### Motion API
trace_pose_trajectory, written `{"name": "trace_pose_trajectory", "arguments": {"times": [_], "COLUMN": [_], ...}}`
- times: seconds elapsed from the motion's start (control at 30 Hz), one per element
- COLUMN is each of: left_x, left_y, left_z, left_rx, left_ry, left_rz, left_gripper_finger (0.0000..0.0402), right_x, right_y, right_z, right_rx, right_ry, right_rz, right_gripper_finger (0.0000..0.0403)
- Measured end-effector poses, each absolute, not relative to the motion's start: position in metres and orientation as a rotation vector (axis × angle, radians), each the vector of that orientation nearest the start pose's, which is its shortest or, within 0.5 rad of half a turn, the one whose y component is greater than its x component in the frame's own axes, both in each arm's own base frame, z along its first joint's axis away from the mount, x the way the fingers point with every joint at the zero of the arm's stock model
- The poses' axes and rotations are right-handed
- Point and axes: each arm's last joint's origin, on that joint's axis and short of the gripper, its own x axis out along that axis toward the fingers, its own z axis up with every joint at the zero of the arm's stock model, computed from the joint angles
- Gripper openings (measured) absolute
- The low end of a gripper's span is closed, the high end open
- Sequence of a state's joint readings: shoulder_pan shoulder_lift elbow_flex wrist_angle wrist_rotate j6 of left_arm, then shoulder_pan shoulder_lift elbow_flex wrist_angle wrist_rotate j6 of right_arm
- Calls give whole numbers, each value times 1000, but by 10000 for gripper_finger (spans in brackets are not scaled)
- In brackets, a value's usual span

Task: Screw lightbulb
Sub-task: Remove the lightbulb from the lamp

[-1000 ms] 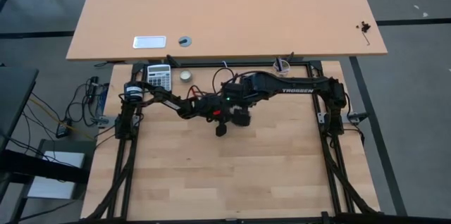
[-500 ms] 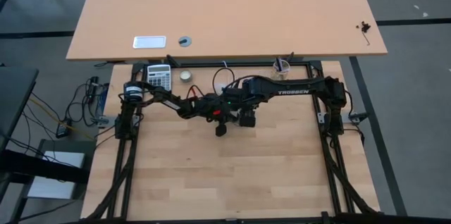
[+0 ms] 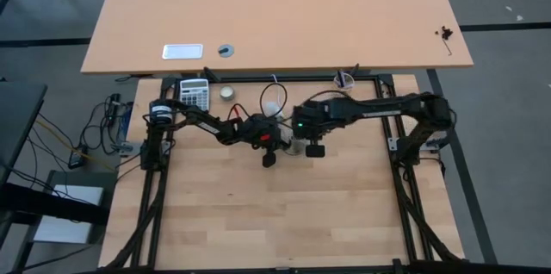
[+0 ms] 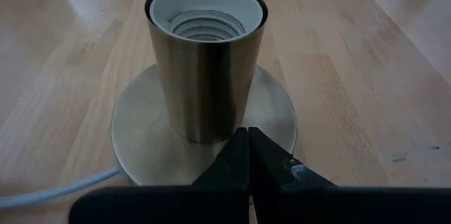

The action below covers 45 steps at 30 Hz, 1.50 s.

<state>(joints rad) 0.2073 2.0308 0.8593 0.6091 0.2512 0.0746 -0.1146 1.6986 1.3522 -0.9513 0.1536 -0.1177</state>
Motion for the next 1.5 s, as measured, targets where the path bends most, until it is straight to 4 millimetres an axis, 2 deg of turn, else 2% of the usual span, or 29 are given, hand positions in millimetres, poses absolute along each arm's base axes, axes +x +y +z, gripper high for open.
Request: {"name": "trace_pose_trajectory", "arguments": {"times": [0.27,0.5,0.7,0.93,1.03,1.5], "left_x": [362,363,363,365,365,364], "left_y": [69,69,69,70,70,70], "left_z": [87,87,88,90,91,97], "left_rx": [-53,-51,-46,-41,-39,-34], "left_ry": [537,529,512,488,483,475], "left_rz": [-61,-61,-60,-57,-56,-42], "left_gripper_finger": [1,1,3,5,5,5], "right_x": [294,278,269,257,247,179], "right_y": [-33,-30,-30,-27,-26,-19], "right_z": [216,188,172,174,176,195], "right_rx": [-54,-26,-13,-13,-18,8], "right_ry": [1086,935,866,756,713,479], "right_rz": [-183,-180,-187,-182,-180,-162], "right_gripper_finger": [8,6,6,6,6,5]}}
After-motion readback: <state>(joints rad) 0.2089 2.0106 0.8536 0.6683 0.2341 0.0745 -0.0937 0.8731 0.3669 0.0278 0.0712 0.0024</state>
